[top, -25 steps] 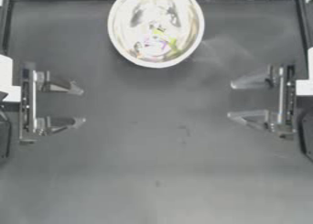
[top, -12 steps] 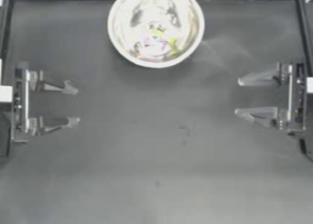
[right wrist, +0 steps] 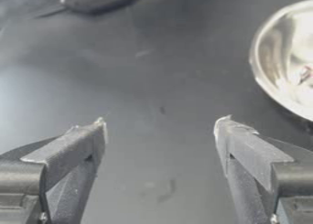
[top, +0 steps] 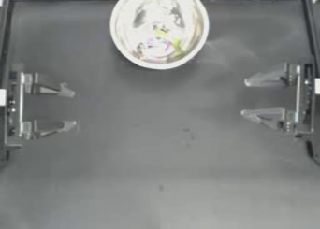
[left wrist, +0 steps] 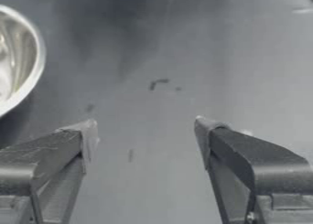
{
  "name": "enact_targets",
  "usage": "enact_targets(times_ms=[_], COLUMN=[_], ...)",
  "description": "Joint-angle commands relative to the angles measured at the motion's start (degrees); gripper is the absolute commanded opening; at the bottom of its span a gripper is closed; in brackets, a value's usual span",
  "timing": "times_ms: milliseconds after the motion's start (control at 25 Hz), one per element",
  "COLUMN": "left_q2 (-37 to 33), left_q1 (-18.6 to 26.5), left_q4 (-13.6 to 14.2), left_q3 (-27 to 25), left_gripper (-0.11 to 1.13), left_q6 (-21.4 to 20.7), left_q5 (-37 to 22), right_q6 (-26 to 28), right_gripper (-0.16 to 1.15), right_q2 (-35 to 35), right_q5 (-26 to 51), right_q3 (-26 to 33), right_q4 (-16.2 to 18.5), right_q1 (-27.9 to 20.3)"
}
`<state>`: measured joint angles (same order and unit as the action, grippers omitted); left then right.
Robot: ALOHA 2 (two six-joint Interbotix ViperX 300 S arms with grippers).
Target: Put candies in bowl
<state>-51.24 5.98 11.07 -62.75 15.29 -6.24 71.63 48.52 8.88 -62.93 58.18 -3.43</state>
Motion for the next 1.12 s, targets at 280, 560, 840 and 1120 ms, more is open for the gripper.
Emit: enact_targets(times_ms=[280,560,840,1120], left_q2=[-3.34,-6.33,-8.53,-10.72], left_q1=[0.0,0.09,0.0,0.18], left_q4=[0.0,-0.09,-0.26,-0.35], left_q3=[-0.44,-1.49,-2.81,-3.52], left_gripper=[0.96,0.96,0.96,0.96], left_q6=[0.18,0.35,0.44,0.44], left_q5=[0.44,0.53,0.53,0.44], right_q6=[0.09,0.09,0.09,0.09], right_gripper=[0.99,0.99,0.99,0.99], right_q2=[4.92,5.45,7.21,8.7], right_q5=[0.09,0.09,0.7,1.23], right_q3=[-1.05,-1.41,-1.93,-2.37], right_q4=[-0.62,-0.26,-0.62,-0.18], right_q1=[0.09,0.09,0.09,0.09])
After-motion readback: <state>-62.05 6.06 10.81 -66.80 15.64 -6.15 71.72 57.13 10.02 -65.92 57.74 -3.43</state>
